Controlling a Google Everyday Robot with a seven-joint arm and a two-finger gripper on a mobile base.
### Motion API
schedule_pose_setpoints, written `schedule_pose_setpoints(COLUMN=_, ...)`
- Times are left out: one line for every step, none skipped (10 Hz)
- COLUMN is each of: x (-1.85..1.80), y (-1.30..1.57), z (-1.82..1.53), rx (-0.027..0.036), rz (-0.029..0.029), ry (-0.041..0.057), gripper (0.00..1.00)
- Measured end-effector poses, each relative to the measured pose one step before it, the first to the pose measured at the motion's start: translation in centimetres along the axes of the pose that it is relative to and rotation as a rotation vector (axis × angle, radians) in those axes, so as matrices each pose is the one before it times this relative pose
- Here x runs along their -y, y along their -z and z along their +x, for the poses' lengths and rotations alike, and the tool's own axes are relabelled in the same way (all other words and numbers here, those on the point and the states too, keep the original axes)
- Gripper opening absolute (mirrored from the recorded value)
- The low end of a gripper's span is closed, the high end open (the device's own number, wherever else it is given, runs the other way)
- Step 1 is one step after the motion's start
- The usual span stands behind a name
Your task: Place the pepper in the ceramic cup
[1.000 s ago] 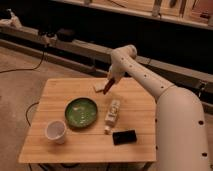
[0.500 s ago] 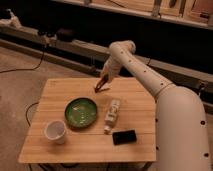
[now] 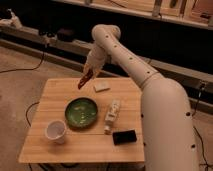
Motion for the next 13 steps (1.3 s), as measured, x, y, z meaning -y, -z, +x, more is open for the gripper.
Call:
schedule_pose_setpoints(x=-0.020, y=-0.067, z=-0.832, rx=0.00906, rz=-0.03298, ry=0.01857, gripper=0.15)
schedule_pose_setpoints(x=0.243, y=-0.155, z=-0.783, rx=0.00244, rz=-0.02532, ry=0.02603, gripper=0.15)
schedule_pose_setpoints(x=0.460, y=0.076, z=-0.705, rx=-0.00567, rz=-0.01599, ry=0.02506, gripper=0.15)
schedule_pose_setpoints(x=0.636, y=0.392, z=-0.953, rx=-0.02039, rz=-0.01620, ry=0.03529, gripper=0.15)
schedule_pose_setpoints(x=0.580, y=0.523, z=-0.714, rx=-0.02242, rz=-0.00293, ry=0.02765, gripper=0.15)
schedule_pose_setpoints(x=0.328, y=0.303, z=-0.487, rx=-0.02078, rz=-0.00329, ry=0.02167, gripper=0.15)
schedule_pose_setpoints(x=0.686, y=0.376, z=-0.742, rx=-0.03189, rz=-0.00429, ry=0.02495, gripper=0.15)
schedule_pose_setpoints(x=0.678, y=0.334, z=-1.037, rx=-0.04000, rz=-0.00679, ry=0.03471, gripper=0.15)
schedule_pose_setpoints(x=0.348, y=0.250, z=-0.815, rx=-0.02121, rz=-0.00247, ry=0.02415, gripper=0.15)
schedule_pose_setpoints(x=0.016, y=0.099, z=-0.260, rx=-0.01495, rz=-0.00454, ry=0.01140, gripper=0.15)
schedule_pose_setpoints(x=0.098, y=0.041, z=-0.171, rx=-0.00494, rz=-0.00100, ry=0.00590, gripper=0.15)
schedule_pose_setpoints(x=0.011, y=-0.005, z=0.000, rx=0.00010, rz=0.00008, ry=-0.00019, gripper=0.15)
schedule_pose_setpoints(x=-0.017, y=0.003, z=0.012, rx=-0.00016, rz=-0.00010, ry=-0.00027, gripper=0.15)
